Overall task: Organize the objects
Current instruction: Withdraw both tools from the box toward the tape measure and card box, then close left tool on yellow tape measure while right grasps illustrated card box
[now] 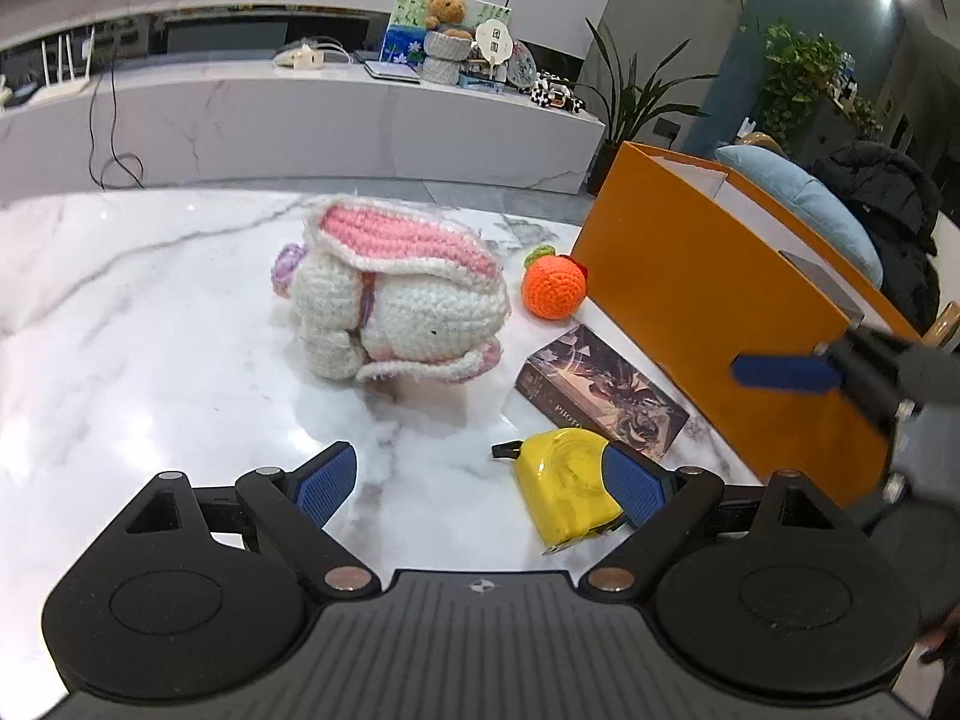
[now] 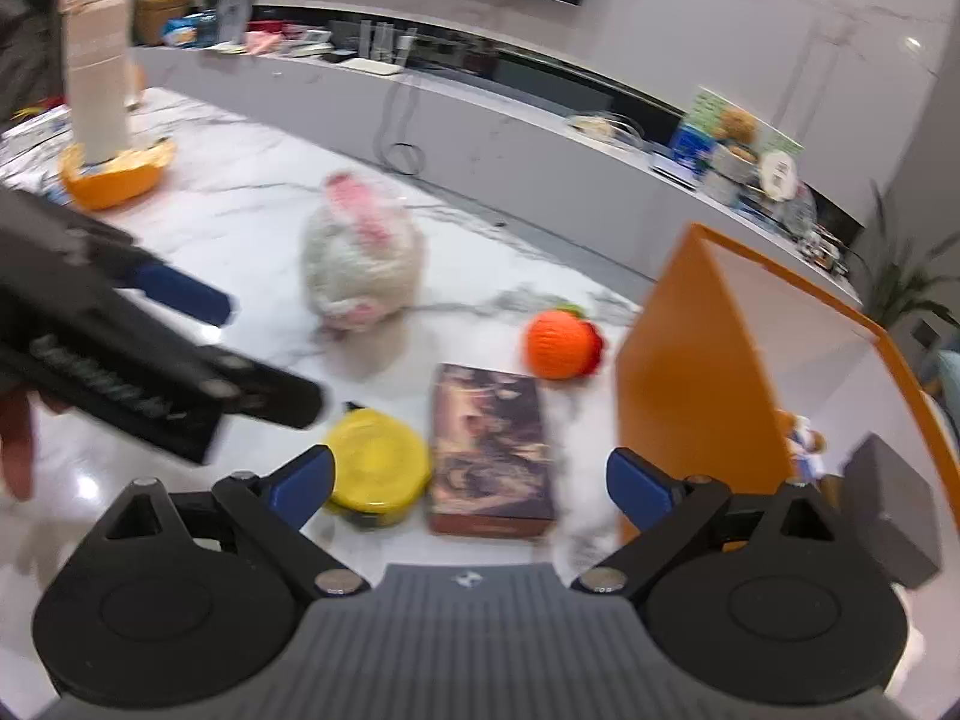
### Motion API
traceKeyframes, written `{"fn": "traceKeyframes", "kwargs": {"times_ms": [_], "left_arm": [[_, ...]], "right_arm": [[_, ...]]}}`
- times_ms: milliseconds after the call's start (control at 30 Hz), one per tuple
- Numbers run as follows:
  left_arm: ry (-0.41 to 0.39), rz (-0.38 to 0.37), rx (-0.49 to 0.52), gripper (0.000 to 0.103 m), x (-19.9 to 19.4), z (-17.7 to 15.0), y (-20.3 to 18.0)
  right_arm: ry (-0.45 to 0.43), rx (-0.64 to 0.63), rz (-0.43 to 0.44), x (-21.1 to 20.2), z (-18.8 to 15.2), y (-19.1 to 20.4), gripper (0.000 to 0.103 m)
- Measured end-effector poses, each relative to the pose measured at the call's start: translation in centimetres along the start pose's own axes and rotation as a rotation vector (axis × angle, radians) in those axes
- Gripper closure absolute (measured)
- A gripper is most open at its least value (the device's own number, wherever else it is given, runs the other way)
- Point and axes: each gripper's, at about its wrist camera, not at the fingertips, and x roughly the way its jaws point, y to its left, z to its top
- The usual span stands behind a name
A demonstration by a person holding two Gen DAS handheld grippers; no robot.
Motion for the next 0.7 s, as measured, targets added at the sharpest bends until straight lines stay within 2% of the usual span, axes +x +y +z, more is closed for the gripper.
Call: {"fn": "traceKeyframes", "kwargs": {"times_ms": [67,200,300,400,433,533,633,667,700], "left_arm": [[-0.004,-0.027,-0.006,0.0,0.0,0.1,-0.2],[-0.002,-0.056,0.044,0.0,0.4,0.2,-1.4],[0.015,-0.072,0.087,0.0,1.2,-0.1,-2.1],[0.034,-0.095,0.124,0.0,2.0,-0.6,-2.8],[0.04,-0.096,0.134,0.006,2.2,-0.7,-3.0],[0.07,-0.088,0.169,0.013,3.3,-1.0,-3.5],[0.047,-0.071,0.209,0.017,3.6,-1.2,-3.9],[0.045,-0.066,0.216,0.02,3.6,-1.3,-4.0],[0.041,-0.061,0.224,0.028,3.6,-1.3,-4.1]], "right_arm": [[0.016,-0.022,0.006,0.4,-0.4,0.6,0.006],[0.112,-0.113,0.002,1.0,-1.0,1.3,0.006],[0.126,-0.182,-0.033,1.0,-1.6,1.7,0.006],[0.145,-0.17,-0.015,1.2,-1.7,1.3,0.006],[0.151,-0.158,-0.004,1.3,-1.8,1.1,0.006],[0.159,-0.143,0.005,1.5,-1.9,0.8,0.006],[0.161,-0.141,0.008,1.4,-2.0,0.8,0.006],[0.161,-0.139,0.009,1.4,-1.9,0.9,0.006],[0.16,-0.138,0.008,1.4,-1.9,0.9,0.006]]}}
